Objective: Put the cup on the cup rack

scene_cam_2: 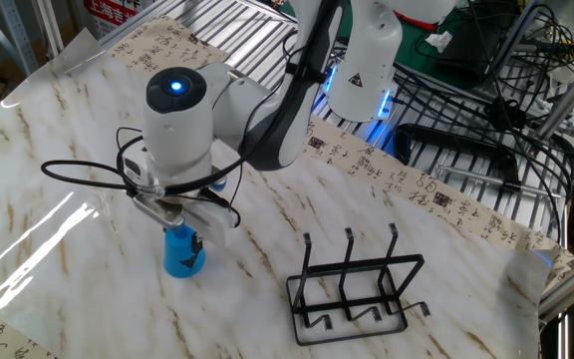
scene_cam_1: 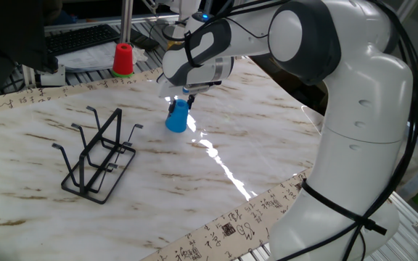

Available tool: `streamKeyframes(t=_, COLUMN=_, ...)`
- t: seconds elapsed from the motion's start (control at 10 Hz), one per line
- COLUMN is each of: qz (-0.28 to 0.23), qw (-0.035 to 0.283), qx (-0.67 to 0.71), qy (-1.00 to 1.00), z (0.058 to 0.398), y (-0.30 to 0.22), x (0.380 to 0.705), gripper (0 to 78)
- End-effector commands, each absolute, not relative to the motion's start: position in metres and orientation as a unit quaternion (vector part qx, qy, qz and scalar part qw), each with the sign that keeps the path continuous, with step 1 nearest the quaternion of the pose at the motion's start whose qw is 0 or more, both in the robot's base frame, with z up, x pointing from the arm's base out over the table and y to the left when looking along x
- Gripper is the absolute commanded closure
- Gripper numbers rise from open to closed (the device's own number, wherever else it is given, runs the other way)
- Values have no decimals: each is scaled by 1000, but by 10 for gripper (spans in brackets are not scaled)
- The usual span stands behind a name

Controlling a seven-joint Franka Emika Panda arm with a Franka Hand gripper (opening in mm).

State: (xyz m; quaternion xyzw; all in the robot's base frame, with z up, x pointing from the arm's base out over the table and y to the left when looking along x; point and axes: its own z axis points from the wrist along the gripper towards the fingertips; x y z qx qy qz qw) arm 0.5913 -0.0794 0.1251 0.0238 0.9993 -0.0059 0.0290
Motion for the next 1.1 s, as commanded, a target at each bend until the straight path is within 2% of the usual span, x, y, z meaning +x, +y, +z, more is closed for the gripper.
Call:
streamKeyframes(t=0.1, qz=6, qw=-7, qx=88, qy=996, z=190, y=-61, x=572, gripper=763)
streamKeyframes(t=0.4, qz=9, qw=-7, qx=92, qy=996, z=192, y=-60, x=571, gripper=763)
streamKeyframes(t=0.5, qz=32, qw=-15, qx=114, qy=993, z=203, y=-53, x=566, gripper=763)
streamKeyframes(t=1.1, qz=64, qw=-48, qx=176, qy=981, z=244, y=-19, x=539, gripper=763)
